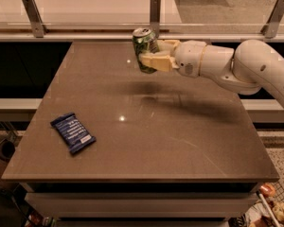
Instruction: Place green can upright
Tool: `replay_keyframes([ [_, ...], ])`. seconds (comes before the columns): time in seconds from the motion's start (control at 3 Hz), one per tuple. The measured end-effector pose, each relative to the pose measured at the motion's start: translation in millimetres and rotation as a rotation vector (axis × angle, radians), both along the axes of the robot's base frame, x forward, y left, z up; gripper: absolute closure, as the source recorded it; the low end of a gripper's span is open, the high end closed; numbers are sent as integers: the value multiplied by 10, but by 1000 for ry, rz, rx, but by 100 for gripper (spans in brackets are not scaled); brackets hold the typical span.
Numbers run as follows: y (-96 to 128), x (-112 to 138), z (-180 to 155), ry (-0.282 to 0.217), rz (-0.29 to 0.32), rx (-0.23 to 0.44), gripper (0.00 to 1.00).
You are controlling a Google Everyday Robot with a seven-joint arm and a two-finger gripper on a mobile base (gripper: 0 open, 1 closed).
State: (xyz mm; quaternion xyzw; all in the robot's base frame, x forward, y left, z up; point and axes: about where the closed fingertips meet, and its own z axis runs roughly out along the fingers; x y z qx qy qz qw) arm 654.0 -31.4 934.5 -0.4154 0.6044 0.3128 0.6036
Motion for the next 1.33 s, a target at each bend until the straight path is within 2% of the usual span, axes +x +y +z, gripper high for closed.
replay_keyframes([
  [0.67,-45,-18,-96,8,-55,-98,100],
  [1.33,73,27,-215,28,-34,-133,100],
])
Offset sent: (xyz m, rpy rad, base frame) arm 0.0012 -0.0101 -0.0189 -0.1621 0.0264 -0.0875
